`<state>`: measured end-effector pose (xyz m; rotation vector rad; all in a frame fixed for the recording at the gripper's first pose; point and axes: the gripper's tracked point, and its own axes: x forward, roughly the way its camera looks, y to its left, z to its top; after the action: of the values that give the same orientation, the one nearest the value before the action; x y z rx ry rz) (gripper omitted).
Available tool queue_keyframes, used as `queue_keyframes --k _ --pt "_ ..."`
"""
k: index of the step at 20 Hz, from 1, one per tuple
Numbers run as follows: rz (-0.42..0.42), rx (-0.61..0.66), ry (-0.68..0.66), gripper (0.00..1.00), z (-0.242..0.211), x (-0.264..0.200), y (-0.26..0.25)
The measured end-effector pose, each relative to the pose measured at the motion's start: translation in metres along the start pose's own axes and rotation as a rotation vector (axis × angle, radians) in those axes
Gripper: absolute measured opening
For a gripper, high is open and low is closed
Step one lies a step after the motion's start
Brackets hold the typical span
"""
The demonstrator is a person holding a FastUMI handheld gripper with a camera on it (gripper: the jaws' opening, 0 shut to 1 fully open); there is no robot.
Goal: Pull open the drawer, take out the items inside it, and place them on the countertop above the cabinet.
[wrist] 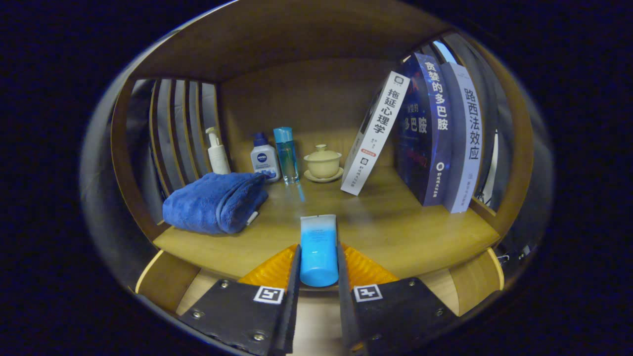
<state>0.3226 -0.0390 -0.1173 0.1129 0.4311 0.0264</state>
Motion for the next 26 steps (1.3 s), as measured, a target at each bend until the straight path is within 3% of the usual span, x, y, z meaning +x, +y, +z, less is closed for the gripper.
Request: queue_keyframes --k 2,6,12,15,26 --pt "-0.032 -0.012 0.014 0.31 -0.003 -0.021 0.001" --pt "-0.095 -0.024 0.025 0.31 -0.006 -0.058 0.006" --pt "-0.124 0.033 0.057 0.31 -0.031 -0.105 0.017" --pt "-0.15 0.003 0.082 0.31 -0.038 -0.122 0.017" --pt "-0.121 0.043 0.251 0.31 -0.067 -0.076 0.021"
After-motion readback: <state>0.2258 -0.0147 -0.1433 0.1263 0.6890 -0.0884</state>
